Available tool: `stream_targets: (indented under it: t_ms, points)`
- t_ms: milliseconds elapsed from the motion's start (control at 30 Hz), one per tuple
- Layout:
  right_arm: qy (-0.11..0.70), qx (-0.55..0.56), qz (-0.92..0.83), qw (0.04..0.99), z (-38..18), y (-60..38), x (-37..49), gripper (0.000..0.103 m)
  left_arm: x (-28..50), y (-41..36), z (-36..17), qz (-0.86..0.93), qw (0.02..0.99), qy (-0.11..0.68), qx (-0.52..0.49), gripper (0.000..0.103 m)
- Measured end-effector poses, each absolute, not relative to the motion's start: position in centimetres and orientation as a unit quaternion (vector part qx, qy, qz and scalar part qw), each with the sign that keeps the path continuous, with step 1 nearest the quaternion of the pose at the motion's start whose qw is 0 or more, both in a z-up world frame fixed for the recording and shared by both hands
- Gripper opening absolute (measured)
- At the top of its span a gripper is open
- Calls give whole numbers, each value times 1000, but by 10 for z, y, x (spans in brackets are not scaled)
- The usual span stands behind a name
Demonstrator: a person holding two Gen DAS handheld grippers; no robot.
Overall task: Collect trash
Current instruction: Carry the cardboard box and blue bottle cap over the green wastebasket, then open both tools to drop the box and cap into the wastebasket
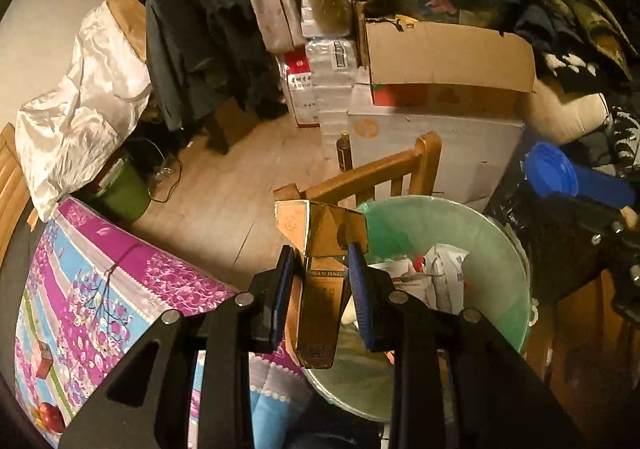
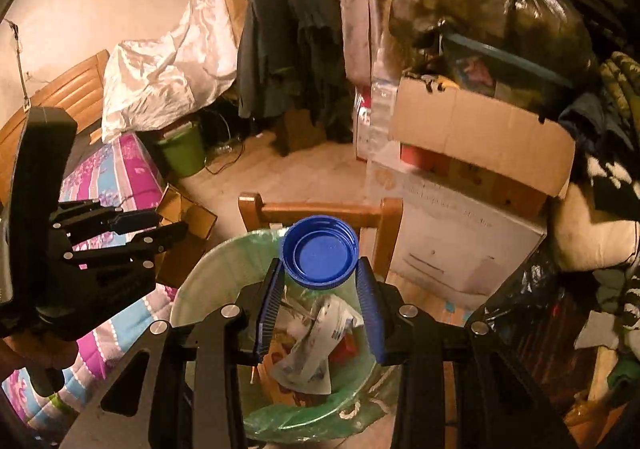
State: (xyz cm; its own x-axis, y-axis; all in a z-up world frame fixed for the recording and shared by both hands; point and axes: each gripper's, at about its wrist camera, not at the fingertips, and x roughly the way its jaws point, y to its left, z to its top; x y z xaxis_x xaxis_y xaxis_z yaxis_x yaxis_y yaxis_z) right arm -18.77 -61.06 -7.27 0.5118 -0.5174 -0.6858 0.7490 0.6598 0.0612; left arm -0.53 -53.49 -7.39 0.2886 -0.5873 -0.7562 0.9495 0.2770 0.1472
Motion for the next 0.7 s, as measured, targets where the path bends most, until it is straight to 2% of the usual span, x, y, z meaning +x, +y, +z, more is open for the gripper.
stream_targets:
  t_ms: [600,700]
  points:
    - [324,207,-339,859,-80,-609,-182,38,-1,-537,-79,-533,729,298,310,27]
    - [328,207,-323,863,-80,-607,-180,39,1,-538,-78,-538,726,308,297,34]
